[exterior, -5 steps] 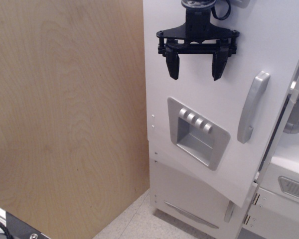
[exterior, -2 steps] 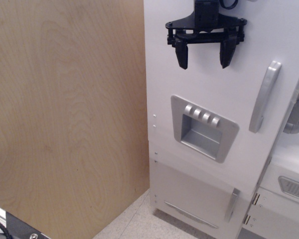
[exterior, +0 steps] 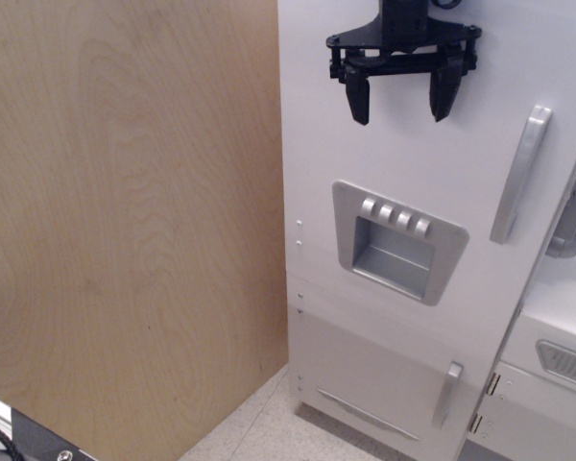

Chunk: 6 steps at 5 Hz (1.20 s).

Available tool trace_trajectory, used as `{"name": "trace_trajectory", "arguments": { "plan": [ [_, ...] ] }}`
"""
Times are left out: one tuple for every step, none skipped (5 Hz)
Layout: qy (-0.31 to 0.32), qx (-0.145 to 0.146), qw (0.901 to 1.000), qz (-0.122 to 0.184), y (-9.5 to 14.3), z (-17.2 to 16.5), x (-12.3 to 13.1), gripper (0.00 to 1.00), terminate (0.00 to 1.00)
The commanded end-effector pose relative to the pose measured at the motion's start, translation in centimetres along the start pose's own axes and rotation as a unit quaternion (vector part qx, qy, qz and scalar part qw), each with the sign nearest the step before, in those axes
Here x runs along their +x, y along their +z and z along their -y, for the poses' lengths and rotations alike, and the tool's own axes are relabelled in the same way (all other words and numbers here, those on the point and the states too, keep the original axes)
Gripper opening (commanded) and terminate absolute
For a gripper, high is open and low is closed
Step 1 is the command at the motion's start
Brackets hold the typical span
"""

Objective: Close fridge

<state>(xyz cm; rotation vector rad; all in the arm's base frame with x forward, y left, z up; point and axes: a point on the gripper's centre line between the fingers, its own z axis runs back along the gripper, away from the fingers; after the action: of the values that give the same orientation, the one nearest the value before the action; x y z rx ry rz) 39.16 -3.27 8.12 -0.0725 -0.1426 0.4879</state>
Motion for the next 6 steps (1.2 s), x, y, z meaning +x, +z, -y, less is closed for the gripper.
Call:
{"name": "trace_trajectory", "arguments": {
  "plan": [
    [0.002, -0.019, 0.9993, 0.033, 2.2, 0.2, 1.8, 1.00, 0.00],
    [0.006, -0.026, 0.9991, 0.033, 2.5, 0.2, 2.0, 1.00, 0.00],
    [-0.023, -0.021, 0.9989, 0.035, 2.4, -0.4, -0.1, 1.00, 0.00],
    [-0.058, -0.016, 0.9978, 0.028, 2.2, -1.5, -3.1, 1.00, 0.00],
    [-0.085, -0.014, 0.9962, 0.015, 2.6, -2.3, -5.2, 1.00, 0.00],
    [-0.085, -0.014, 0.9962, 0.015, 2.6, -2.3, -5.2, 1.00, 0.00]
  ]
}}
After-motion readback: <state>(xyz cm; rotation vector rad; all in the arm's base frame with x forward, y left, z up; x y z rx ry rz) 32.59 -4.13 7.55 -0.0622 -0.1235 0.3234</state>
